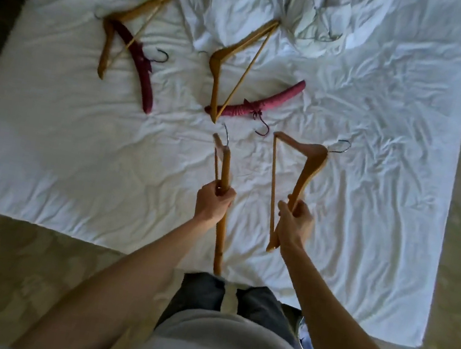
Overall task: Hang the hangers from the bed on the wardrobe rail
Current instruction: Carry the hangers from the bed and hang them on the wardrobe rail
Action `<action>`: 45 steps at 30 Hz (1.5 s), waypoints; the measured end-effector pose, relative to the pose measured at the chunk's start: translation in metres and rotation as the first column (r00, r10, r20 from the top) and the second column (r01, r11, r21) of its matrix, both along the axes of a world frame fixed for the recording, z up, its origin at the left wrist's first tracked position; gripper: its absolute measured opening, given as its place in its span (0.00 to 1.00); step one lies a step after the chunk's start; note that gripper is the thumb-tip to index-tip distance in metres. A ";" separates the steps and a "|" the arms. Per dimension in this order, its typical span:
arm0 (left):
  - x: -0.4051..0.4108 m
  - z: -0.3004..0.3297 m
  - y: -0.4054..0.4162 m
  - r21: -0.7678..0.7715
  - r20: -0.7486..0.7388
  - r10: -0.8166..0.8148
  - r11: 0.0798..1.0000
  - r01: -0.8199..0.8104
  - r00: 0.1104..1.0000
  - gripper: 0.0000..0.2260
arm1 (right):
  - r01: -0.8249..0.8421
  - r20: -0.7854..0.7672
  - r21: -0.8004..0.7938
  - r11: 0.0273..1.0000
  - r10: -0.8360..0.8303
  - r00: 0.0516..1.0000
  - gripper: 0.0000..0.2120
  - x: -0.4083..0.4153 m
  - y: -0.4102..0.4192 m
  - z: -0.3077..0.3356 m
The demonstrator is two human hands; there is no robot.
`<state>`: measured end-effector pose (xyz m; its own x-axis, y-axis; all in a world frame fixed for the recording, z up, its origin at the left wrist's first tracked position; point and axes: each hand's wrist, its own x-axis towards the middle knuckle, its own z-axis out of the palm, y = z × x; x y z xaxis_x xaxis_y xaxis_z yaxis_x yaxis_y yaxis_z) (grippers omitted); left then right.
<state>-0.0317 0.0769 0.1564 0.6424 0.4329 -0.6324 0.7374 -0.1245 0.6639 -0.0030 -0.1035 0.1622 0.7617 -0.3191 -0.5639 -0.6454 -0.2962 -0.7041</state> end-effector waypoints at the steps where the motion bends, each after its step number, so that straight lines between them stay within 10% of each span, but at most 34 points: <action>1: -0.008 0.011 0.000 -0.014 0.018 -0.008 1.000 0.008 1.000 0.08 | -0.060 0.001 -0.012 0.998 0.060 0.998 0.08 -0.013 0.005 0.008; 12: -0.122 0.083 -0.018 0.006 -0.002 0.312 0.950 -0.312 0.950 0.13 | -0.667 0.109 0.144 0.731 0.658 0.745 0.10 -0.084 0.016 0.078; 21: -0.258 0.116 -0.013 0.012 0.104 0.724 0.685 -0.729 0.682 0.16 | -0.941 0.237 0.196 0.276 0.918 0.319 0.06 -0.150 0.061 0.115; 31: -0.412 0.121 0.035 -0.055 0.153 0.940 0.316 -0.947 0.305 0.13 | -0.971 0.244 0.081 -0.227 0.948 -0.202 0.11 -0.271 0.189 0.125; 45: -0.615 0.137 0.214 -0.100 0.251 0.967 0.070 -0.992 0.043 0.14 | -0.888 0.296 0.088 -0.450 0.863 -0.408 0.12 -0.479 0.403 0.156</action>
